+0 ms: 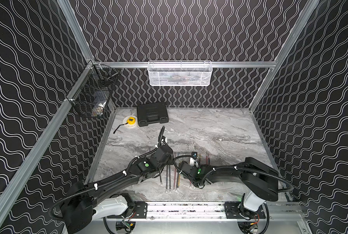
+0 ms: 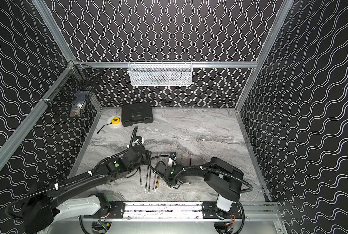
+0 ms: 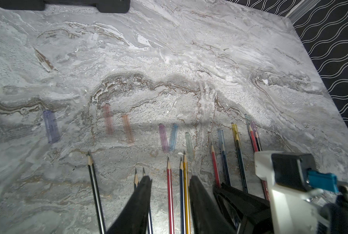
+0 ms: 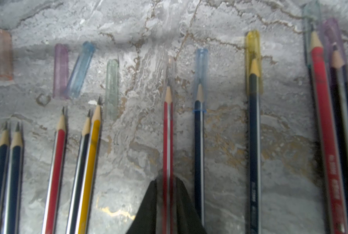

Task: Remove the protective cover of the pencils
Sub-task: Pick up the pencil from the center of the board.

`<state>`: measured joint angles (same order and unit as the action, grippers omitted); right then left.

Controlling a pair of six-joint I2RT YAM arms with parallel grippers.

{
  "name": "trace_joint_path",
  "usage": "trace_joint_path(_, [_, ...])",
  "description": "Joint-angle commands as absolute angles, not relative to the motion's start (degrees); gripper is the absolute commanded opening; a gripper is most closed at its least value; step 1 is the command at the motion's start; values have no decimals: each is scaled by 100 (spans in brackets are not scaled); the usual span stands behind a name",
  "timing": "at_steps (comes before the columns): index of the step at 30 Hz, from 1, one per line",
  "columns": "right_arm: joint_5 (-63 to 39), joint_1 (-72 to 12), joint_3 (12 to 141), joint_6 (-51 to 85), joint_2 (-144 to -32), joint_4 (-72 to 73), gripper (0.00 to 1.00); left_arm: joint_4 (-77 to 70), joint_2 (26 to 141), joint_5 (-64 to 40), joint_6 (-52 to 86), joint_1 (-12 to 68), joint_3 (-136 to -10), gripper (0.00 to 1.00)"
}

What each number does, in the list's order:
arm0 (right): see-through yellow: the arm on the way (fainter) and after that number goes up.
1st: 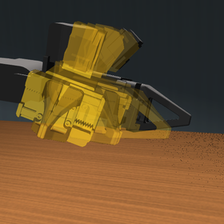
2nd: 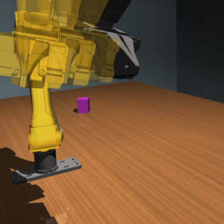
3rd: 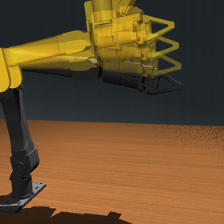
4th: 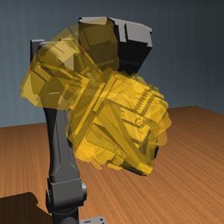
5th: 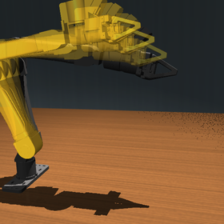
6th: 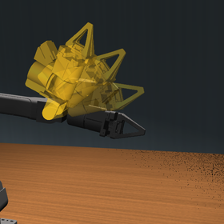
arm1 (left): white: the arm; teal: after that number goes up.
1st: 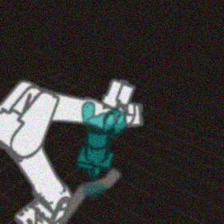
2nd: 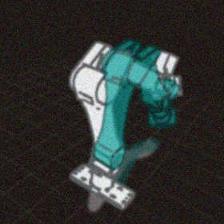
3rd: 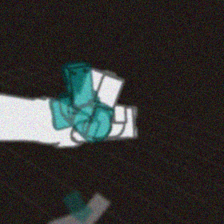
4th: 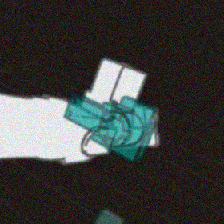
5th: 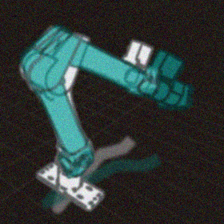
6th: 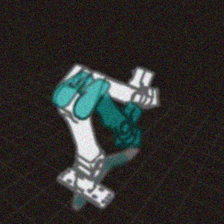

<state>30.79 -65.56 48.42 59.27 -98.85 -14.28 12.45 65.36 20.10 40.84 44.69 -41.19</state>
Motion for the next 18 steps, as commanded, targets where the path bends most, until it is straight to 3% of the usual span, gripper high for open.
trace_joint_path(1, [2849,-6561,4860,5927,-9995,-1675,13,1203,6417,2030,4178,4459,-4087,37])
trace_joint_path(8, [2861,-6561,4737,5966,-9828,-1577,0,1174,6220,2005,4201,4459,-3990,37])
trace_joint_path(18, [2835,-6579,4257,5862,-8859,-1232,0,980,5860,1948,4255,4464,-3764,37])
